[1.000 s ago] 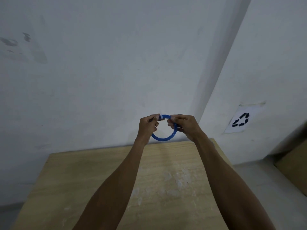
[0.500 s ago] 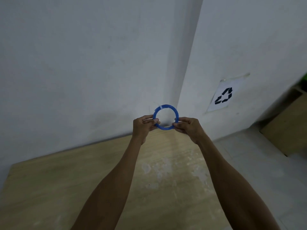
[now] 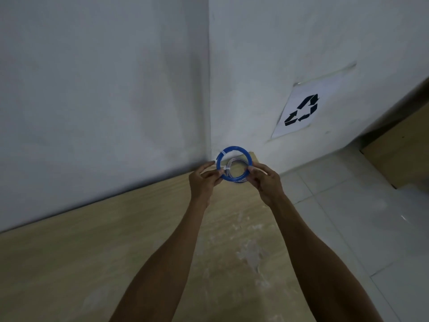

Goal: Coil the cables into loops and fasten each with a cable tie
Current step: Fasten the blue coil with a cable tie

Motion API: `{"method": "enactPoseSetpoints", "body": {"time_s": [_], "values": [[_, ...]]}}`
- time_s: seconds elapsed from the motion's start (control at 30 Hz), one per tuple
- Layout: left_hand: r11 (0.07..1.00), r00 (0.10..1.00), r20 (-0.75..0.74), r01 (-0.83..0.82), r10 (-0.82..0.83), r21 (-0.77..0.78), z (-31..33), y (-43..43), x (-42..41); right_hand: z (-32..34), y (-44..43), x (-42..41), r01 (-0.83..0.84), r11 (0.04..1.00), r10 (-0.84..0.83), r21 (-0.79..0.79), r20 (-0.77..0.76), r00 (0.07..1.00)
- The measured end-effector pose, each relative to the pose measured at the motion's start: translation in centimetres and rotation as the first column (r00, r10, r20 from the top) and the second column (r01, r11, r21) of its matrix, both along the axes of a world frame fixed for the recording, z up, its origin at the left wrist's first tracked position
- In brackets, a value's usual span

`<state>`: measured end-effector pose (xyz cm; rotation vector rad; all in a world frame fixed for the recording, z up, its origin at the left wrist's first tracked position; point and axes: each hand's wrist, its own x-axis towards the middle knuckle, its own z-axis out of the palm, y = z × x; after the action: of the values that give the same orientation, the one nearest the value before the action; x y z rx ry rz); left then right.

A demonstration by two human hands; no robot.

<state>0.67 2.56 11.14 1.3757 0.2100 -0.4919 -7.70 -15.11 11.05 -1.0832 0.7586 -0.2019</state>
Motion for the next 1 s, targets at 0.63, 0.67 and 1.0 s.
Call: {"method": "enactPoseSetpoints", "body": {"time_s": [0.63,0.67,1.0], "values": [[0.778,0.941,0.304,-0.081,-0.146,0.623,-10.0,-8.9,3.0,-12.1,-7.5,6.4,-0.244,0.662,0.01,-0.709,-0.317,0.948],[0.765,0.942,0.299,-0.081,-0.15,0.639,-10.2,-9.2,2.8,-12.4,-7.3,6.5,-0.249,0.623,0.006,-0.741,-0.314,0.949],[0.716,0.936,0.331,-0.151,-0.118,0.682,-12.4,-9.4,2.6,-13.7,-5.6,6.4,-0.208,0.517,-0.049,-0.83,-0.271,0.961]]}}
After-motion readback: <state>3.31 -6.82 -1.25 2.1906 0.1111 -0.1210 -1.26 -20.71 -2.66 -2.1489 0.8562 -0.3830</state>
